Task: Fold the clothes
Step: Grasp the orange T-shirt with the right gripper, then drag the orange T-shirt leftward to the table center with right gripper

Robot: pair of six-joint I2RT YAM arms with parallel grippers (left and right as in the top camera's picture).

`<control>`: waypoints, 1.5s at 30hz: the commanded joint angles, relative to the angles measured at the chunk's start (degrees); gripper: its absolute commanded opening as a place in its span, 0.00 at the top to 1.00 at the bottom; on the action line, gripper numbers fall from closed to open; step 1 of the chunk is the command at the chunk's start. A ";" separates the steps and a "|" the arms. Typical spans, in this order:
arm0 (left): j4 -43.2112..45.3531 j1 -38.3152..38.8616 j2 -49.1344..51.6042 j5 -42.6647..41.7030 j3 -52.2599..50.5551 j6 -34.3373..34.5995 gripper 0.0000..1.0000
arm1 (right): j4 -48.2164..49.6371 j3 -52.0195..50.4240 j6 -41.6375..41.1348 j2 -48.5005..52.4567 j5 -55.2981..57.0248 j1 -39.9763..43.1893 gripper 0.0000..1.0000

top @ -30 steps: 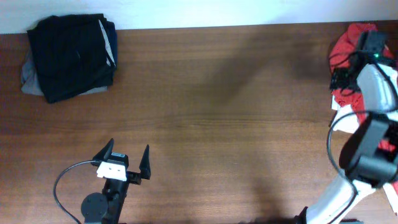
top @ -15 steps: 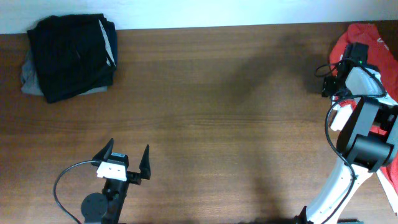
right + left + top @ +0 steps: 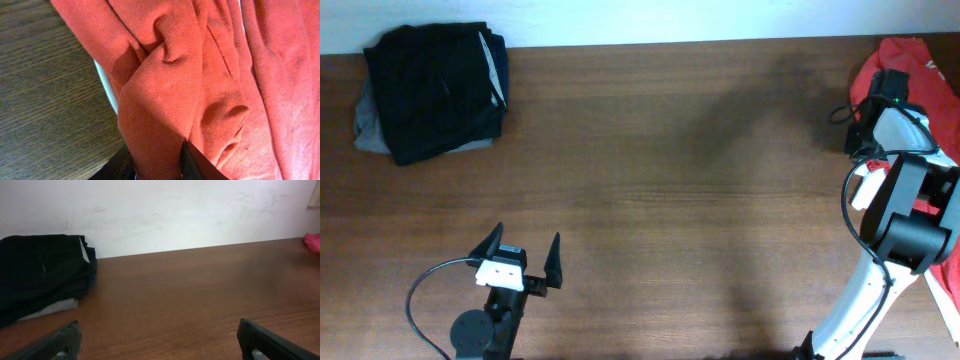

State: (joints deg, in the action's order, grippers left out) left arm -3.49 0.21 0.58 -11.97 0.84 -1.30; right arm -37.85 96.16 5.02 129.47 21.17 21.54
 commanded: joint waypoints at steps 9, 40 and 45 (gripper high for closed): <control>-0.04 0.22 -0.28 -0.04 -0.31 -0.92 0.01 | -0.70 0.57 -1.44 -6.38 1.55 -0.20 0.55; -0.04 0.22 -0.28 -0.04 -0.31 -0.92 0.01 | 1.51 14.05 -4.00 -40.02 -6.03 -44.22 0.96; -0.04 0.22 -0.28 -0.04 -0.31 -0.92 0.01 | 0.92 14.05 -4.02 -32.20 -8.70 -66.79 0.78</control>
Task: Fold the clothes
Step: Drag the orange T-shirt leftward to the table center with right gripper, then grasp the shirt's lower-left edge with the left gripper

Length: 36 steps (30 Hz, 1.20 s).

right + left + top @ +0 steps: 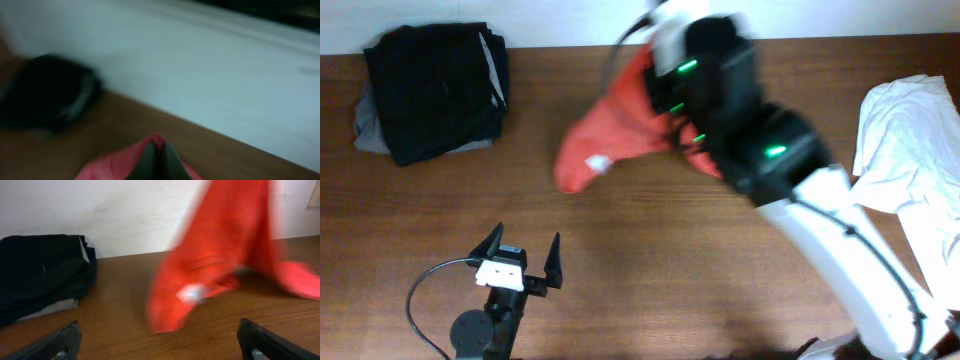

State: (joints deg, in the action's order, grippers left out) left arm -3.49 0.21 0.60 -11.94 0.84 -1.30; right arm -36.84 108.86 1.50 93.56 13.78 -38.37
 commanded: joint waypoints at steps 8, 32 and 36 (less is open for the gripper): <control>-0.04 0.22 -0.31 -0.07 -0.31 -0.92 0.01 | -5.68 1.42 -3.78 3.02 9.92 -6.75 0.02; 6.56 0.28 -0.31 -15.85 -0.28 0.61 0.01 | -26.97 1.46 -15.74 25.49 -4.39 26.49 0.02; 9.84 0.28 2.86 -16.59 5.99 7.04 0.01 | -27.76 1.46 -15.74 25.51 -4.44 26.49 0.02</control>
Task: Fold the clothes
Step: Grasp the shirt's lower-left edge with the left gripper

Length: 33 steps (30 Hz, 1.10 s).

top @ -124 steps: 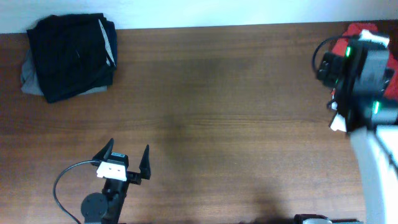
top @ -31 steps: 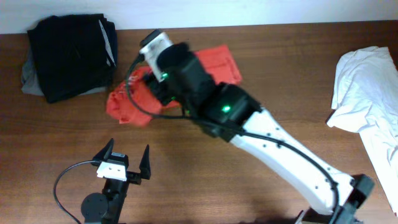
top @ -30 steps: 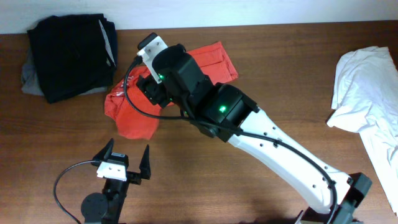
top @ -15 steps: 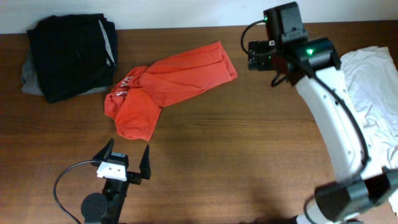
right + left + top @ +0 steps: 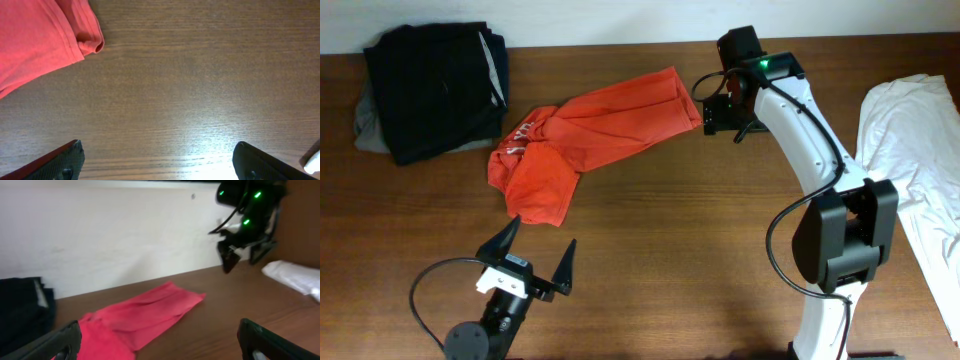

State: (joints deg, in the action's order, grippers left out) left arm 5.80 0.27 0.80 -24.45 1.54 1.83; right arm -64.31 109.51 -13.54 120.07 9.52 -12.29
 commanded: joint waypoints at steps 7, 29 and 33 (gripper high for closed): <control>-27.98 0.22 43.50 -3.30 37.29 -2.93 0.01 | -0.35 0.81 -0.70 -1.01 -12.59 0.33 0.02; -31.08 13.25 84.91 28.06 43.67 38.97 0.01 | -1.51 0.81 -0.70 -1.01 -12.57 0.33 0.02; -30.84 13.22 90.73 27.45 43.67 42.56 0.01 | -1.86 0.81 -0.66 -1.01 -12.52 0.33 0.02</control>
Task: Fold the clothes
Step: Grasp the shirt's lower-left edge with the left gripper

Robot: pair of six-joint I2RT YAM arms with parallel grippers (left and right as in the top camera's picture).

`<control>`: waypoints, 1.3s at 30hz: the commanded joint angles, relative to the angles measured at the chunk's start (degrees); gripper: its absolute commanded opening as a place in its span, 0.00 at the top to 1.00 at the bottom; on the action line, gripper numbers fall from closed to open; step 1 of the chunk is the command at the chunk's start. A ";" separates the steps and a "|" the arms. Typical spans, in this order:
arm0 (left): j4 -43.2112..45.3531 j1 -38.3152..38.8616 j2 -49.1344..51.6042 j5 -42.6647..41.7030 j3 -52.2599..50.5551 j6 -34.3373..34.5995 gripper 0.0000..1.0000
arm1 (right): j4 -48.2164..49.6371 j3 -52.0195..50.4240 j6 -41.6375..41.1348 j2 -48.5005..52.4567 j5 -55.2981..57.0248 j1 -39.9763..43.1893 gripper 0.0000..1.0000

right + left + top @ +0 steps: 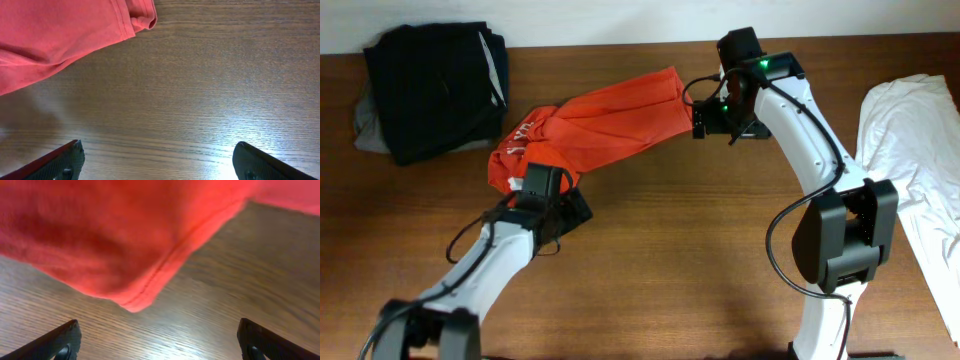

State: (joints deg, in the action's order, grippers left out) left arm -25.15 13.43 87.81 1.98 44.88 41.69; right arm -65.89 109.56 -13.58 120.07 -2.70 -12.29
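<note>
A red shirt (600, 120) lies crumpled across the back middle of the table, running from lower left to upper right. My left gripper (558, 200) stands open at its lower left end. In the left wrist view the shirt's hem (150, 285) lies just ahead of the left gripper (160, 347), with nothing between the fingers. My right gripper (718, 122) stands open beside the shirt's right end. The right wrist view shows that corner (142, 17) ahead of the right gripper (160, 160), over bare wood.
A folded black pile (435, 90) on a grey garment sits at the back left corner. A white garment (910, 140) lies bunched at the right edge. The wooden table (720, 250) runs bare toward the front.
My left arm has moved from the table's front edge up to the red shirt's lower left end, still open. The right gripper has shifted slightly toward the shirt's right corner.
My right gripper was shut on the red shirt in the pile at the far right, the left open at the front. Then the shirt hung over the back middle. Then it lay on the table, released. Now both open grippers stand at its ends.
</note>
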 commanded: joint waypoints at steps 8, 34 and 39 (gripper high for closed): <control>3.72 0.02 5.14 5.62 0.33 2.64 0.18 | -0.35 0.76 -0.61 -0.98 -0.31 0.33 0.02; 3.69 -0.09 4.76 6.21 0.39 2.40 0.42 | 2.84 0.76 -0.66 -0.98 -0.33 0.33 0.02; 3.98 -0.15 4.81 9.05 0.39 2.40 0.69 | 3.41 0.76 -0.66 -0.98 -0.35 0.33 0.02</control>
State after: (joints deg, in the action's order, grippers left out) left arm -21.41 13.39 93.84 8.40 45.50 44.23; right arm -62.81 109.56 -13.58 120.07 -2.70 -12.29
